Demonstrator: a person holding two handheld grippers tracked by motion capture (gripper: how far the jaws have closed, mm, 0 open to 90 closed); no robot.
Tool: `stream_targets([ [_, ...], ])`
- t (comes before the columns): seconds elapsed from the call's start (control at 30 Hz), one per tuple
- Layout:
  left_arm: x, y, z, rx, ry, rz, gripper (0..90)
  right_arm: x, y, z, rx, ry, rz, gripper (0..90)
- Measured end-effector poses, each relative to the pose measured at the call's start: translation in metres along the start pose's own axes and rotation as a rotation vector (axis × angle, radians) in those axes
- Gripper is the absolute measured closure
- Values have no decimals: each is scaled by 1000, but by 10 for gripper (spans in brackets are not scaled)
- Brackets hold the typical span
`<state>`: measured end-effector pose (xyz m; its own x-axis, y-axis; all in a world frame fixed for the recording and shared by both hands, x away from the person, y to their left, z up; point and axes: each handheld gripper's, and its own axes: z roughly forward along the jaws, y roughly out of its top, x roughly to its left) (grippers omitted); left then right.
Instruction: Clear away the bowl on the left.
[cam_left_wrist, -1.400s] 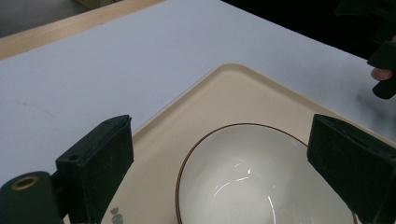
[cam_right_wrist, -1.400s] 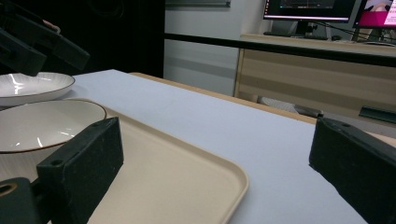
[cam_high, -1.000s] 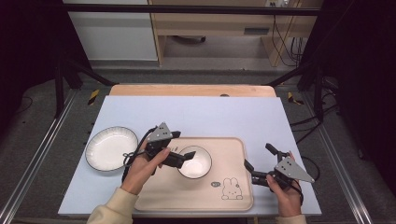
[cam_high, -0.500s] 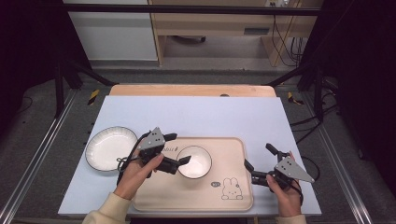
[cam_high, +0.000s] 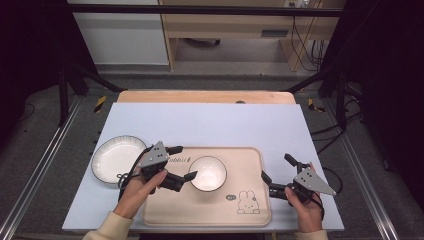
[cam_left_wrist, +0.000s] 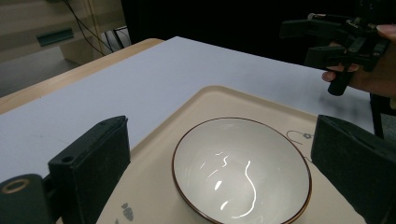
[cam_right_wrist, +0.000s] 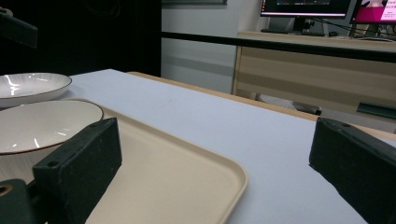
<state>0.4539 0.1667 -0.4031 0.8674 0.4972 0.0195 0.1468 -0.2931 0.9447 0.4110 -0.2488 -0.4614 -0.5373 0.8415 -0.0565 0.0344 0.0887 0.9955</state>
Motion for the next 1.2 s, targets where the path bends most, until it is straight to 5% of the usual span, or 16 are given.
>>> stream_targets([
  [0.7, 19, -31, -39, -9, 65, -37, 46, 1, -1, 0, 3, 1, 4, 26],
  [1.2, 45, -72, -100, -56, 234, -159, 52, 1, 2, -2, -8, 5, -6, 28],
])
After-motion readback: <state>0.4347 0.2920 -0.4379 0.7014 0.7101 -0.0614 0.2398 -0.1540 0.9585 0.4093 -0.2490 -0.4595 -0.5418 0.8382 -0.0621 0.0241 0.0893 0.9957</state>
